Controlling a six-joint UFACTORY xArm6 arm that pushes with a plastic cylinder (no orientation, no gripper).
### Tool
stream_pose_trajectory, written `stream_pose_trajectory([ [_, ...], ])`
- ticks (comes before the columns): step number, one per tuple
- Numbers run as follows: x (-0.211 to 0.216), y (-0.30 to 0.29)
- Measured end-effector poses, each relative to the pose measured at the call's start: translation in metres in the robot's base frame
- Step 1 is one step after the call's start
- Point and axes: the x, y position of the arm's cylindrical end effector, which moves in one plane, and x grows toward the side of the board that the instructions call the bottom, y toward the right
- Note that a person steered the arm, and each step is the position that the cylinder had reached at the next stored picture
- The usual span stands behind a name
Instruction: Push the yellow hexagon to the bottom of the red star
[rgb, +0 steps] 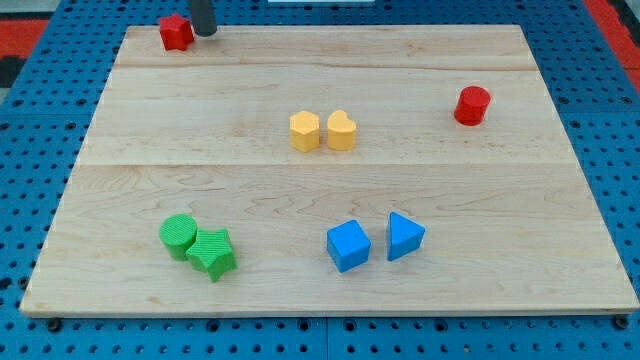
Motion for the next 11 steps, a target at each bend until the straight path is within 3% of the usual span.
stream_pose_trajectory([
  [1, 0.001, -0.015],
  [3, 0.067, -0.011],
  [5, 0.125, 0.211],
  [6, 0.202, 0.243],
  [7, 0.219, 0.183],
  [8, 0.209, 0.080],
  [10, 0.171, 0.033],
  [11, 0.130, -0.007],
])
